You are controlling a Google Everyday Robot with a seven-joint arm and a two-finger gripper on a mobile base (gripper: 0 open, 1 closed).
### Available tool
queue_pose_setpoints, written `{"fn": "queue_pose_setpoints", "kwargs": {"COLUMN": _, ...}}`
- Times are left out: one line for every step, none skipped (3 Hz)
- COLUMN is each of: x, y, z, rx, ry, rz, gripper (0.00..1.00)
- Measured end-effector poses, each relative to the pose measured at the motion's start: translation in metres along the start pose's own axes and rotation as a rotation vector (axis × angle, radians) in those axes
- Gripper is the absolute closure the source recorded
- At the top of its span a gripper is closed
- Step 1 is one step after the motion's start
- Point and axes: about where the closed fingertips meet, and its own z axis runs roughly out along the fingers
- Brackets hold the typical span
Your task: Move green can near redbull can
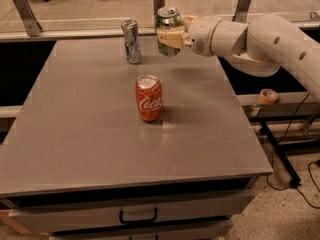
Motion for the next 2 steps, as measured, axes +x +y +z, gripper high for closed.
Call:
{"fn": "queue_pose_setpoints", "kwargs": {"x": 0.017, "y": -0.011, "z": 0.014, "rx": 0.022, "ry": 0.014, "rz": 0.013, "gripper": 1.0}}
{"fn": "queue_pose_setpoints", "kwargs": {"x": 0.033, "y": -0.018, "z": 0.028, "rx": 0.034, "ry": 0.033, "rz": 0.023, "gripper": 1.0}}
